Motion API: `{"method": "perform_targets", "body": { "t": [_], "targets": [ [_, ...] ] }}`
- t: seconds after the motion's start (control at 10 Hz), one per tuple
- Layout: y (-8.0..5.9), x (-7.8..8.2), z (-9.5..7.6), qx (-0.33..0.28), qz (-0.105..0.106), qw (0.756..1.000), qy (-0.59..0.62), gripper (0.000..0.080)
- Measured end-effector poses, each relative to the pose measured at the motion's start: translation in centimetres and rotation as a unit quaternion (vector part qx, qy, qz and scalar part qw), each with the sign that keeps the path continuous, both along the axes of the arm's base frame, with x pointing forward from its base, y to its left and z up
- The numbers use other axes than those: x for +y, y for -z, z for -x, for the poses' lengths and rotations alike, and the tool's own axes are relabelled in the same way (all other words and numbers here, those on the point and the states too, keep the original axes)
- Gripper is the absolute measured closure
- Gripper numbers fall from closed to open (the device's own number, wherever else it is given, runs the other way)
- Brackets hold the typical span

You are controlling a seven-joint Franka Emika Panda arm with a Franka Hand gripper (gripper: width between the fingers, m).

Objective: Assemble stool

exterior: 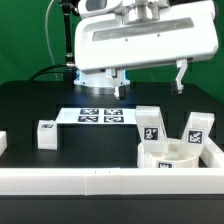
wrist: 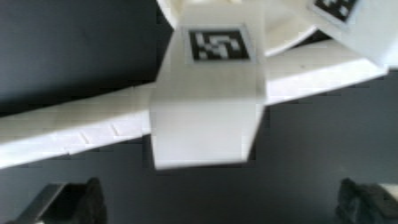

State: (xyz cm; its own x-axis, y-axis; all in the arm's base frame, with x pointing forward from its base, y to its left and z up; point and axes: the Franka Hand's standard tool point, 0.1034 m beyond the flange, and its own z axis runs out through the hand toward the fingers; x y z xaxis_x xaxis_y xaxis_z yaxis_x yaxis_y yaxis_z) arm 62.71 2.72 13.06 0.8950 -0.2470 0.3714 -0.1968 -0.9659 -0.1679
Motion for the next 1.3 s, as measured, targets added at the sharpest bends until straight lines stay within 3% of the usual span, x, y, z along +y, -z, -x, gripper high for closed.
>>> {"method": "perform_targets", "body": {
  "t": [0.3,0.4,0.6,0.9,1.2,1.3],
  "targets": [
    [0.2,0.0,0.0,-0.001,0.001,1.000,0.000,0.0150],
    [0.4,0.2,0.2,0.017,-0.010,1.000,0.008,0.0150],
    [1.3,-0.3,0.5,0.015,0.000,1.000,-0.002,0.0150],
    [1.3,-0.3,0.3,0.033,-0.006,0.999,-0.011,0.0150],
    [1.5,0.3,0.9,0.138,-0.049,0.989,-0.029,0.0150],
    [2.0,0.0,1.1,0.157,-0.040,0.985,-0.055,0.0150]
  ]
}}
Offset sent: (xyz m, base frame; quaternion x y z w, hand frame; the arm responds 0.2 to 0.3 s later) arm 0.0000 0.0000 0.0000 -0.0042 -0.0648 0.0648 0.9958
